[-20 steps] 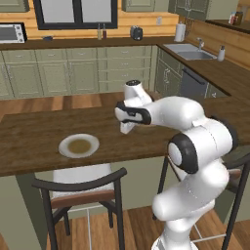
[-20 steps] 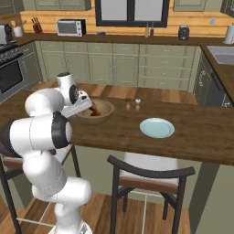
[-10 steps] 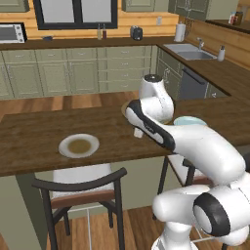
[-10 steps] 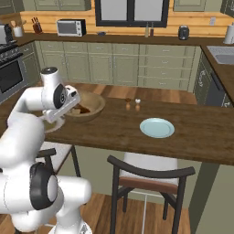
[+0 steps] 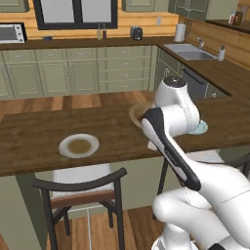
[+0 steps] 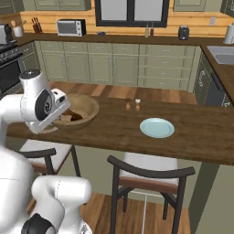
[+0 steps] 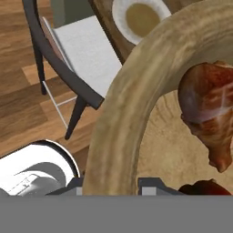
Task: Pick the chicken drumstick and bell pepper from their plates and place them in the bowl. Then put the bowl in the fridge.
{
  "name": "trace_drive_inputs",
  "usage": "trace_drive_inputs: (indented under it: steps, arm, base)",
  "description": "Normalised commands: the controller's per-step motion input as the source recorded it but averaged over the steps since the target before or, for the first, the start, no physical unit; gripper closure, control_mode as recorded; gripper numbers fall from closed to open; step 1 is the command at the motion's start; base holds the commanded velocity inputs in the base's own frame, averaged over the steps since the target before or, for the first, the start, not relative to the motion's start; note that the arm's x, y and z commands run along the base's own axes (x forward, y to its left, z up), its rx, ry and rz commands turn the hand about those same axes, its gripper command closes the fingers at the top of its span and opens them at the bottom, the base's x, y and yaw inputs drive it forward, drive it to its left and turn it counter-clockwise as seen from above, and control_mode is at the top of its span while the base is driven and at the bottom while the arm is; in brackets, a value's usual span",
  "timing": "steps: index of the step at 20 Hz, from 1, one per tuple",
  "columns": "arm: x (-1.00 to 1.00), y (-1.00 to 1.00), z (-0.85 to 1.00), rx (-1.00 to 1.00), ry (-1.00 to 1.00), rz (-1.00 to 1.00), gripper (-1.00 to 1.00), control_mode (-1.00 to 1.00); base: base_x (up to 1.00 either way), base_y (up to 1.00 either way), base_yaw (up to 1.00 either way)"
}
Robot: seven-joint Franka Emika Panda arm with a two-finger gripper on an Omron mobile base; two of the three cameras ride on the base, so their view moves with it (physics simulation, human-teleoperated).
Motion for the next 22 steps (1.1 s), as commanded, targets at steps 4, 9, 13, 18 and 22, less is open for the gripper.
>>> trace_drive_inputs:
  steps: [4, 9, 13, 18, 22]
  arm:
    - [-1.00, -0.38, 0.17, 0.00, -0.01, 0.00, 1.00, -1.00]
    - [-1.00, -0.31, 0.15, -0.02, 0.00, 0.00, 1.00, -1.00]
    - [-1.00, -0.05, 0.08, -0.04, 0.00, 0.00, 1.00, -1.00]
    - [-0.51, -0.03, 0.01, -0.05, -0.01, 0.00, 1.00, -1.00]
    - [-0.15, -0.01, 0.00, 0.00, -0.02, 0.00, 1.00, -1.00]
  base:
    - [0.00, 0.00, 0.00]
    - [0.00, 0.00, 0.00]
    - [0.00, 0.00, 0.00]
    - [0.00, 0.00, 0.00]
    - [0.00, 0.00, 0.00]
